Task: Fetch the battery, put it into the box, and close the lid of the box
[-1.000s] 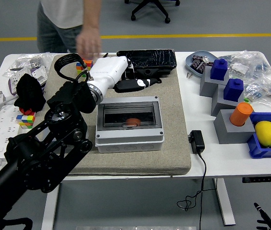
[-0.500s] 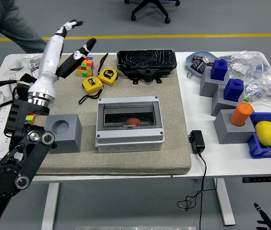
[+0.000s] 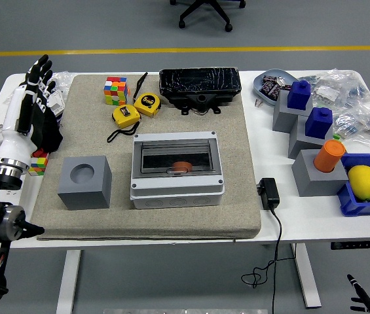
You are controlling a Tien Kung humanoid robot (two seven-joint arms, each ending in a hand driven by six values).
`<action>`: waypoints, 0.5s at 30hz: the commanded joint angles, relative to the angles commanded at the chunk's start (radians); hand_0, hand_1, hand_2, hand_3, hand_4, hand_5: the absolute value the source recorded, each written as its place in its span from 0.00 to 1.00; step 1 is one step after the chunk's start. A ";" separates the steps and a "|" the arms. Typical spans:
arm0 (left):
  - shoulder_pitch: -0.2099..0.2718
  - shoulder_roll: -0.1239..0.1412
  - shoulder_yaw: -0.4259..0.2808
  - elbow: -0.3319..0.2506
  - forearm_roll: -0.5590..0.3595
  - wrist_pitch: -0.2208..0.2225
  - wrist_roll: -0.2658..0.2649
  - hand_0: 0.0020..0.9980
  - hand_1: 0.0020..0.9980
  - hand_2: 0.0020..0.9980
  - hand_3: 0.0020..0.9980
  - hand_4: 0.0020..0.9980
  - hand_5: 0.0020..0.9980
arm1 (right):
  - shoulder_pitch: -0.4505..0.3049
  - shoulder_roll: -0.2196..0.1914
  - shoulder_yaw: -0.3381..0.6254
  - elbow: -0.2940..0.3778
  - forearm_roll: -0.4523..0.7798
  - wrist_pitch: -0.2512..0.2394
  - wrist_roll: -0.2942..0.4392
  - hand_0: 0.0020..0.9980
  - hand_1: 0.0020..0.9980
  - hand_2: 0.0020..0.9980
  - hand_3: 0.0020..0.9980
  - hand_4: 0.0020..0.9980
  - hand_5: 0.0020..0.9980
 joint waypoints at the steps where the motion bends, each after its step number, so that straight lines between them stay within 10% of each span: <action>1: 0.006 0.006 -0.006 -0.002 -0.004 -0.009 0.009 0.78 0.82 0.80 0.79 1.00 1.00 | 0.001 -0.001 -0.003 0.000 0.005 0.006 -0.004 0.97 0.85 0.78 0.79 1.00 1.00; 15: 0.011 -0.024 -0.038 -0.029 0.063 0.010 0.032 0.75 0.78 0.76 0.77 1.00 1.00 | 0.000 -0.008 -0.022 0.000 0.019 0.022 -0.003 0.96 0.84 0.79 0.81 1.00 1.00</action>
